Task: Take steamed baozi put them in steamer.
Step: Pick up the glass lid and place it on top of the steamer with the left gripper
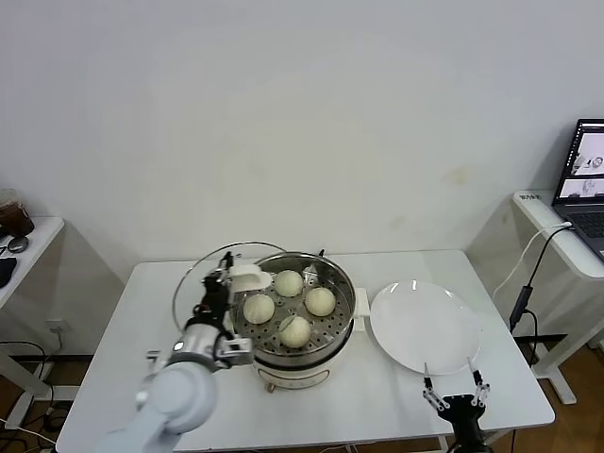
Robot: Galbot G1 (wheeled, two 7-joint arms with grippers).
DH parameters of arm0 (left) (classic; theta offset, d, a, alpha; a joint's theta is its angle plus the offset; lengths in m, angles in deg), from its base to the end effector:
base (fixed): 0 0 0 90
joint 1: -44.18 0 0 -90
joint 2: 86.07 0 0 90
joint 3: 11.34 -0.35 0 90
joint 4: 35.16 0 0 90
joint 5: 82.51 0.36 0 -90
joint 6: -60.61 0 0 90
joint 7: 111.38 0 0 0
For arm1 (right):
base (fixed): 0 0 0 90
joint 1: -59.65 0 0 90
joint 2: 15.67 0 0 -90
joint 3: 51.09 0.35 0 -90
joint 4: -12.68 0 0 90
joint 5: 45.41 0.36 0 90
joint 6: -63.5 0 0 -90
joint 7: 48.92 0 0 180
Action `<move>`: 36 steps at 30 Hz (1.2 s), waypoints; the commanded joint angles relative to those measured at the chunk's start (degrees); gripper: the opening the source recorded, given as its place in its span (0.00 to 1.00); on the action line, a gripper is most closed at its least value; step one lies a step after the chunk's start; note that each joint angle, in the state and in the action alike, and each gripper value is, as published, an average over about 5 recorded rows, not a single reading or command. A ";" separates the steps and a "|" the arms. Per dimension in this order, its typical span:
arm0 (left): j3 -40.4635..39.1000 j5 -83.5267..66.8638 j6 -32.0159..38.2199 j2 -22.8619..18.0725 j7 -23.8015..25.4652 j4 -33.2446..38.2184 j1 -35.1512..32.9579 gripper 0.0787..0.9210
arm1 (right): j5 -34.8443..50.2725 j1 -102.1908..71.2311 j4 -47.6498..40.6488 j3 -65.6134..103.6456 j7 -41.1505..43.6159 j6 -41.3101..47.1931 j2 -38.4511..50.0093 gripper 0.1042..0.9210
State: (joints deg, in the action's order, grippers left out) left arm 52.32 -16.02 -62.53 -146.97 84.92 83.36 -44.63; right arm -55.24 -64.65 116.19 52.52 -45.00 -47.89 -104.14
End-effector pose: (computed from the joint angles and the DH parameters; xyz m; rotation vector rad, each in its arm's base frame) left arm 0.2881 -0.0360 -0.2180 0.1116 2.2989 2.1253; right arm 0.1325 -0.0894 -0.4095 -0.0795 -3.0853 0.4911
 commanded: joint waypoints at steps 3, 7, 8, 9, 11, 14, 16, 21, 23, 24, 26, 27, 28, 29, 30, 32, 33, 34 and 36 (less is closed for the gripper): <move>-9.24 15.89 -2.79 -12.01 4.71 -7.68 6.77 0.12 | -1.80 0.96 -1.58 -0.80 -0.93 -0.92 -0.60 0.88; -9.05 17.92 -3.14 -14.00 5.12 -8.66 6.19 0.12 | -1.85 1.18 -1.72 -0.94 -0.95 -0.88 -0.60 0.88; -9.06 18.19 -3.17 -14.40 5.15 -8.84 6.08 0.12 | -1.87 1.20 -1.73 -0.98 -0.95 -0.87 -0.60 0.88; -9.08 18.38 -3.19 -14.74 5.17 -9.03 5.98 0.12 | -1.89 1.21 -1.75 -1.03 -0.95 -0.86 -0.60 0.88; -9.14 18.68 -3.21 -15.41 5.14 -9.45 5.72 0.12 | -1.95 1.22 -1.82 -1.11 -0.96 -0.86 -0.61 0.88; -9.28 18.92 -3.17 -16.22 4.93 -10.06 5.39 0.12 | -2.04 1.18 -1.88 -1.16 -0.96 -0.87 -0.61 0.88; -9.41 19.10 -3.11 -16.63 4.79 -10.45 5.29 0.12 | -2.09 1.15 -1.89 -1.16 -0.95 -0.89 -0.60 0.88; -9.57 19.35 -2.90 -17.25 4.41 -11.55 5.17 0.12 | -2.27 1.09 -1.96 -1.26 -0.96 -0.90 -0.49 0.88; -9.67 19.39 -2.74 -17.33 4.31 -11.82 5.00 0.12 | -2.32 1.10 -2.01 -1.39 -0.95 -0.88 -0.44 0.88; -9.71 19.41 -2.67 -17.35 4.29 -11.90 4.90 0.12 | -2.34 1.11 -2.05 -1.45 -0.94 -0.87 -0.40 0.88; -9.77 19.42 -2.50 -17.36 4.24 -12.01 4.64 0.12 | -2.39 1.11 -2.19 -1.56 -0.93 -0.87 -0.29 0.88; -9.78 19.43 -2.45 -17.36 4.20 -12.06 4.53 0.12 | -2.41 1.11 -2.28 -1.60 -0.92 -0.88 -0.23 0.88; -9.81 19.44 -2.41 -17.35 4.16 -12.13 4.43 0.12 | -2.43 1.11 -2.36 -1.63 -0.92 -0.88 -0.16 0.88; -9.84 19.46 -2.37 -17.36 4.11 -12.21 4.33 0.12 | -2.44 1.11 -2.43 -1.65 -0.92 -0.89 -0.11 0.88; -9.86 19.50 -2.34 -17.38 4.05 -12.29 4.26 0.12 | -2.44 1.11 -2.48 -1.66 -0.92 -0.89 -0.07 0.88; -9.86 19.58 -2.28 -17.44 3.96 -12.48 4.17 0.12 | -2.44 1.09 -2.50 -1.70 -0.92 -0.87 0.00 0.88; -9.83 19.61 -2.24 -17.47 3.91 -12.57 4.15 0.12 | -2.44 1.07 -2.50 -1.73 -0.92 -0.86 0.03 0.88; -9.79 19.62 -2.19 -17.47 3.86 -12.66 4.15 0.12 | -2.44 1.05 -2.50 -1.75 -0.92 -0.86 0.06 0.88; -9.68 19.62 -2.08 -17.42 3.73 -12.88 4.19 0.12 | -2.47 1.00 -2.54 -1.80 -0.91 -0.87 0.13 0.88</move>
State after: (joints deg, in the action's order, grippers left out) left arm 42.93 2.88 -64.67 -163.65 88.65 71.31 -40.63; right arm -57.63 -63.65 113.78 50.82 -45.87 -48.70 -104.05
